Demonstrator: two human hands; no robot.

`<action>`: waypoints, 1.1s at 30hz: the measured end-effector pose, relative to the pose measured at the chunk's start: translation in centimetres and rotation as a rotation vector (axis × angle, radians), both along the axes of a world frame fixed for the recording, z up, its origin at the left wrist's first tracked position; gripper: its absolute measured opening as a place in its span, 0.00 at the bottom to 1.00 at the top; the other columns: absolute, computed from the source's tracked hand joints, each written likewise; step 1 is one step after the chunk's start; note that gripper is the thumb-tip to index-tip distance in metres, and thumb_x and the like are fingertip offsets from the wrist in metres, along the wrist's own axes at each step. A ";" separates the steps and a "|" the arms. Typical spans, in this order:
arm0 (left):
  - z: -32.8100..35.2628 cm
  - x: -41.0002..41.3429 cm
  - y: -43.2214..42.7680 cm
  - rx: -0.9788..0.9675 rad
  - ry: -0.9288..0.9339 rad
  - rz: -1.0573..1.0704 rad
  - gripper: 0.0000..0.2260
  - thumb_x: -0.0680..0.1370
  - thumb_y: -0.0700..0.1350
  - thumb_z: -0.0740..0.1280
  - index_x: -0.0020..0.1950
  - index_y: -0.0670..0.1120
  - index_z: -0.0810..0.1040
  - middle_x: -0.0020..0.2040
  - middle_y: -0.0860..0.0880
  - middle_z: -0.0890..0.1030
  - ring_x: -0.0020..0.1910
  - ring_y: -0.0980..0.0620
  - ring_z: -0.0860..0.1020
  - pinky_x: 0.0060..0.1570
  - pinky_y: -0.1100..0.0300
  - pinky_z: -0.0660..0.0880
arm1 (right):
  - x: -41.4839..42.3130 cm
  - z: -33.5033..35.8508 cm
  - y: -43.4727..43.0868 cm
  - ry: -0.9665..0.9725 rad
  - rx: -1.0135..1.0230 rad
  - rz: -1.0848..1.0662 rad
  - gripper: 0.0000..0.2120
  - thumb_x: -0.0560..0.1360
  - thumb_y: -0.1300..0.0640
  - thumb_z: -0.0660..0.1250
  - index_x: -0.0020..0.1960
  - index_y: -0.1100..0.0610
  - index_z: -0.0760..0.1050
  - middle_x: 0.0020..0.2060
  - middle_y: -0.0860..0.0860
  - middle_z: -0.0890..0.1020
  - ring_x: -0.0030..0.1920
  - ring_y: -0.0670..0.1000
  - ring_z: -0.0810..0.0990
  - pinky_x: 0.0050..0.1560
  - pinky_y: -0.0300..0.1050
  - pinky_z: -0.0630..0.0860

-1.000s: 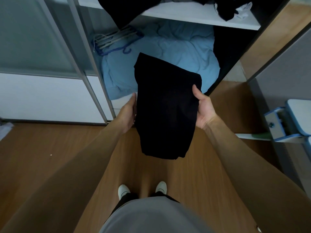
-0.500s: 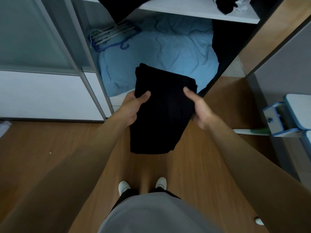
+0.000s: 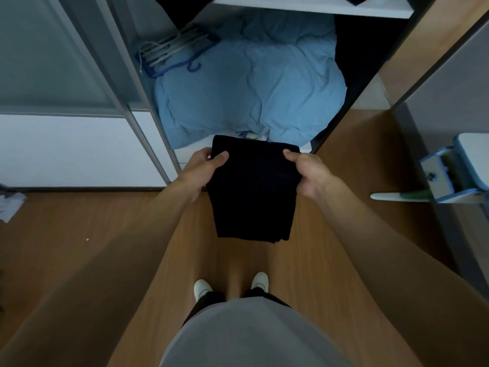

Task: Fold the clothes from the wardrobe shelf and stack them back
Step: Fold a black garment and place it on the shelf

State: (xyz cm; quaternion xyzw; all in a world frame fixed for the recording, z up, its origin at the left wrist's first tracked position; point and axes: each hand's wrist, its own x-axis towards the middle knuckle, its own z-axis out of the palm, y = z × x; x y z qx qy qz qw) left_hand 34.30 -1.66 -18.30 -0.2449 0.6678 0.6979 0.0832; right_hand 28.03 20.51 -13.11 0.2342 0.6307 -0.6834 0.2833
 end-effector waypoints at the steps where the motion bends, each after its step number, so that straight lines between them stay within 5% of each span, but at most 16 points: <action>1: 0.0 -0.3 0.4 0.034 0.010 0.068 0.19 0.79 0.51 0.70 0.67 0.47 0.74 0.54 0.49 0.84 0.43 0.57 0.85 0.37 0.65 0.79 | -0.2 0.0 0.1 0.022 0.010 0.020 0.05 0.79 0.56 0.69 0.50 0.58 0.80 0.36 0.52 0.87 0.35 0.50 0.87 0.31 0.43 0.81; 6: 0.5 -1.4 0.7 0.147 0.097 0.217 0.20 0.79 0.46 0.71 0.68 0.54 0.68 0.50 0.48 0.84 0.42 0.53 0.86 0.36 0.62 0.80 | 0.7 -1.3 0.9 0.184 0.180 0.255 0.24 0.74 0.42 0.71 0.66 0.52 0.76 0.57 0.48 0.84 0.56 0.48 0.83 0.59 0.45 0.77; 12: 1.2 -1.1 -0.6 -0.157 0.190 0.032 0.23 0.81 0.53 0.66 0.75 0.60 0.65 0.58 0.57 0.80 0.50 0.60 0.83 0.48 0.69 0.78 | 1.5 -2.2 0.1 0.116 -0.003 0.067 0.08 0.77 0.63 0.70 0.55 0.58 0.79 0.45 0.54 0.87 0.43 0.52 0.87 0.40 0.44 0.83; 14: 1.4 -0.7 -0.9 -0.221 0.217 -0.117 0.26 0.79 0.53 0.69 0.74 0.64 0.63 0.69 0.58 0.74 0.61 0.62 0.77 0.60 0.68 0.73 | 1.3 -1.9 -0.2 0.008 0.005 -0.021 0.11 0.76 0.64 0.69 0.58 0.62 0.78 0.48 0.59 0.86 0.43 0.57 0.87 0.36 0.48 0.83; 17: 1.5 -0.2 -1.2 -0.349 0.237 -0.363 0.32 0.76 0.48 0.74 0.75 0.62 0.63 0.65 0.67 0.71 0.60 0.75 0.71 0.57 0.79 0.67 | 1.0 -1.3 -0.2 -0.032 0.043 -0.079 0.19 0.76 0.64 0.68 0.66 0.62 0.74 0.51 0.58 0.83 0.47 0.58 0.84 0.35 0.49 0.83; 21: 1.6 -0.8 -1.5 -0.497 0.110 -0.559 0.46 0.72 0.46 0.78 0.81 0.55 0.53 0.72 0.61 0.64 0.69 0.63 0.65 0.65 0.73 0.59 | 0.4 -1.3 -0.2 0.106 0.019 -0.117 0.29 0.77 0.65 0.67 0.75 0.48 0.67 0.56 0.50 0.78 0.50 0.50 0.81 0.42 0.44 0.83; 25: 1.7 -1.2 -1.7 -0.739 0.062 -0.585 0.42 0.71 0.46 0.79 0.79 0.50 0.59 0.74 0.50 0.69 0.72 0.50 0.67 0.67 0.63 0.62 | 0.3 -1.0 -0.4 0.269 0.185 0.144 0.16 0.77 0.59 0.71 0.64 0.52 0.79 0.59 0.53 0.82 0.55 0.48 0.82 0.55 0.38 0.80; 30: 2.2 -1.8 -2.6 -0.920 0.107 -0.488 0.25 0.71 0.49 0.78 0.66 0.50 0.75 0.62 0.49 0.79 0.59 0.49 0.75 0.55 0.58 0.69 | 0.3 -0.9 0.3 0.354 0.494 0.707 0.45 0.68 0.53 0.80 0.78 0.54 0.59 0.65 0.47 0.74 0.64 0.47 0.75 0.63 0.38 0.72; 33: 2.7 -2.0 -3.5 -0.941 0.138 -0.472 0.21 0.71 0.50 0.78 0.62 0.52 0.77 0.57 0.51 0.80 0.53 0.53 0.74 0.51 0.60 0.67 | 0.3 -1.3 0.0 0.521 0.730 0.842 0.34 0.71 0.58 0.75 0.74 0.53 0.66 0.63 0.50 0.77 0.64 0.51 0.75 0.61 0.42 0.73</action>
